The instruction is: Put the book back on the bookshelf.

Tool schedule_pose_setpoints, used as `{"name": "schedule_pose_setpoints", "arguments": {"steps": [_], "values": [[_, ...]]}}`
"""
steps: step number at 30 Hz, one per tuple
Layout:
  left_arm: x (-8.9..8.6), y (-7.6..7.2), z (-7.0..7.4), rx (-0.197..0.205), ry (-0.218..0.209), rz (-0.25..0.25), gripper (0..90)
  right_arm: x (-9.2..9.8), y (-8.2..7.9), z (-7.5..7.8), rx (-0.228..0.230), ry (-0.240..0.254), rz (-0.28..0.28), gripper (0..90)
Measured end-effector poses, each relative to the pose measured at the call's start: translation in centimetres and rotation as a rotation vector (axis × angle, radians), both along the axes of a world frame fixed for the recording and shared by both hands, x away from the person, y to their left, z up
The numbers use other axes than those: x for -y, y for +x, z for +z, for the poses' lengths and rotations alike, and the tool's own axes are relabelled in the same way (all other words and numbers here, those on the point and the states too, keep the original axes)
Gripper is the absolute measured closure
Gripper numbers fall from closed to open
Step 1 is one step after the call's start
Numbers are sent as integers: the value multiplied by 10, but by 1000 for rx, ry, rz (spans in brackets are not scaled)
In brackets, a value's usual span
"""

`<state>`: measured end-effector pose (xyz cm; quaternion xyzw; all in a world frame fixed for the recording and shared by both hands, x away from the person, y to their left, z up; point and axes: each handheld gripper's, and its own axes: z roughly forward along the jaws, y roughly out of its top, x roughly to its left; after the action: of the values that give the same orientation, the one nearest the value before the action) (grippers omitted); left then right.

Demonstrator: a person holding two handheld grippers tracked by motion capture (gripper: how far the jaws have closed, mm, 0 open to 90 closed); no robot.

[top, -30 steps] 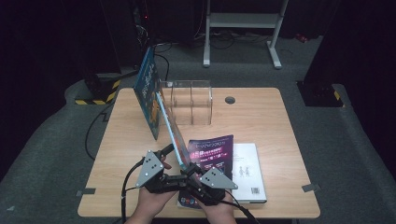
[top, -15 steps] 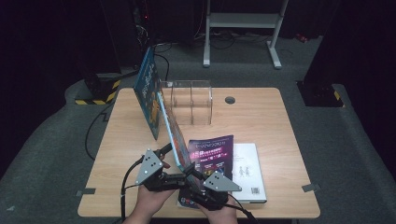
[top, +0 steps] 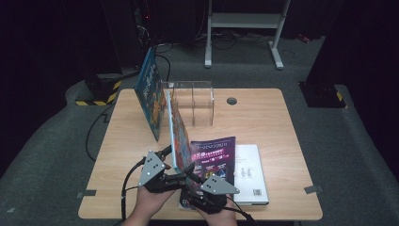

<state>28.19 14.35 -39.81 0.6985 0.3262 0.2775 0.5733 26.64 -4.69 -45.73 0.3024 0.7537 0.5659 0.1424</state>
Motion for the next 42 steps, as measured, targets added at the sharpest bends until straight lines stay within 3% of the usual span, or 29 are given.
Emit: {"name": "schedule_pose_setpoints", "arguments": {"steps": [8, 17, 24, 31, 36, 42], "values": [[8, -2, -4, 9, 28, 41, 163, 1, -1, 0, 4, 1, -3, 548], [3, -1, -6, 10, 44, 27, 221, -5, 2, 0, 24, -31, 27, 554], [8, -2, -10, 8, 72, 13, 240, 14, -7, 2, 55, -69, 18, 546], [9, -2, -12, 18, 72, 40, 232, 45, -19, 5, 66, -77, -9, 542], [12, -5, -14, 33, 89, 59, 240, 75, -15, 9, 81, -81, -95, 537], [15, -6, -17, 32, 108, 67, 254, 124, 3, 2, 118, -102, -278, 534]]}}
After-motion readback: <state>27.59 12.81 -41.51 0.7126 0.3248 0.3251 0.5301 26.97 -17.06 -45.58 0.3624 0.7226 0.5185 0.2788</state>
